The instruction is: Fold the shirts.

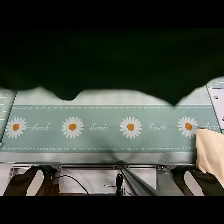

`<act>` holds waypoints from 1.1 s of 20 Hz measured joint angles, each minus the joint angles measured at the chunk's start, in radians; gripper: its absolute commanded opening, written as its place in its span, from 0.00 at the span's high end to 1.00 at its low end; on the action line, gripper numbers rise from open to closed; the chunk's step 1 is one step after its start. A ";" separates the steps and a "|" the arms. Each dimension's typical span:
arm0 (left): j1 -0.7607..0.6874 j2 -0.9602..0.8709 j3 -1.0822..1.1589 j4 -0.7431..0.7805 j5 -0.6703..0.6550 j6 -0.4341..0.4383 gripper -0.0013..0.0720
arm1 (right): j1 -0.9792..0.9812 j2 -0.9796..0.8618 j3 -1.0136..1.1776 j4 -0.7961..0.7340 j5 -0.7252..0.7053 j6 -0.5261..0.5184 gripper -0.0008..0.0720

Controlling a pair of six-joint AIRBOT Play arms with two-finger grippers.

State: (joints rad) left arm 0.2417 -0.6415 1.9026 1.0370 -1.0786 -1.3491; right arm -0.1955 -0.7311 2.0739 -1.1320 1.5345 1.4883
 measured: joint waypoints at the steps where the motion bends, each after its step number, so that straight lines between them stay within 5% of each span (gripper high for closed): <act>1: 0.000 0.025 -0.005 0.047 -0.046 -0.006 0.94 | 0.000 0.013 0.000 -0.012 0.019 0.006 0.96; 8: -0.001 0.102 -0.294 0.190 -0.162 -0.051 0.94 | 0.001 0.046 -0.275 0.034 0.082 0.030 0.96; 15: -0.011 -0.076 -0.656 0.133 -0.062 -0.081 0.94 | 0.059 -0.074 -0.783 0.140 -0.265 -0.020 0.96; 22: -0.088 -0.421 -0.718 0.084 0.203 -0.089 0.94 | 0.127 -0.509 -0.818 0.287 -0.592 -0.045 0.96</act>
State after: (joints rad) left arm 0.1539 -1.0626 1.1847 1.1210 -0.8753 -1.4376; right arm -0.0689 -1.2396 1.2564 -0.8448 0.9428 1.4437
